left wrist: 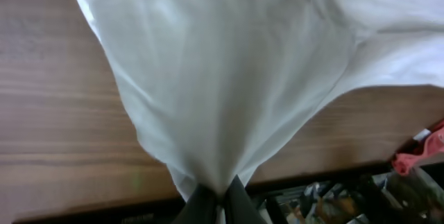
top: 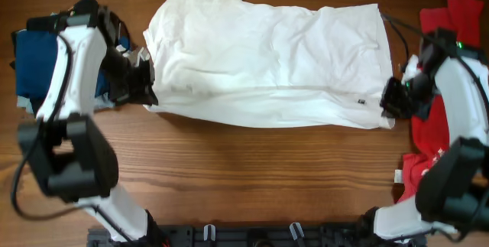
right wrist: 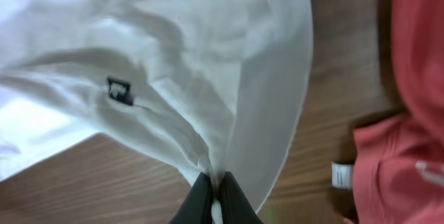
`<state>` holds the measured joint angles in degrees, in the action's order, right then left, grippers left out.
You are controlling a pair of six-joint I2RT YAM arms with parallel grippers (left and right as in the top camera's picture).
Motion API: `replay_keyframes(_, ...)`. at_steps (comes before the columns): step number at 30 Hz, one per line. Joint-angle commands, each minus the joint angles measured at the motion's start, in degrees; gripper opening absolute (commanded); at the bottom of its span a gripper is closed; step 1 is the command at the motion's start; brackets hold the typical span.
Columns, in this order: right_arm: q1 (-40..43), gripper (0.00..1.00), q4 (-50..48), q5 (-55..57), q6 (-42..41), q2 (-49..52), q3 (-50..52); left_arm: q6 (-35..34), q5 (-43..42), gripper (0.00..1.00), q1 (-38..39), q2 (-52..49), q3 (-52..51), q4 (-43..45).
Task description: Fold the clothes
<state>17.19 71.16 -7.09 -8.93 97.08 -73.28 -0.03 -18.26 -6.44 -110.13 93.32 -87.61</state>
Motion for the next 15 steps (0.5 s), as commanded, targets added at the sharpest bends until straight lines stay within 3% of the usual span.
replay_keyframes(1,3.61,0.05,-1.66,-1.99,-0.63,-8.17,5.01,-0.46,-0.31,0.04,-0.09,12.0,-9.03,4.15)
replay_keyframes(8,10.47,0.04,-0.94,-0.61,-0.7,-19.17,5.79,-7.74,5.79,0.04,-0.35,23.12,-19.21,9.66)
replay_keyframes(11,12.11,0.04,0.52,2.19,-2.14,-20.13,5.79,-12.57,10.56,0.04,-0.74,25.0,-21.22,9.66)
replay_keyframes(15,13.92,0.04,1.57,2.21,-2.16,-20.06,6.14,-13.97,11.3,0.04,-2.19,25.81,-22.84,8.02)
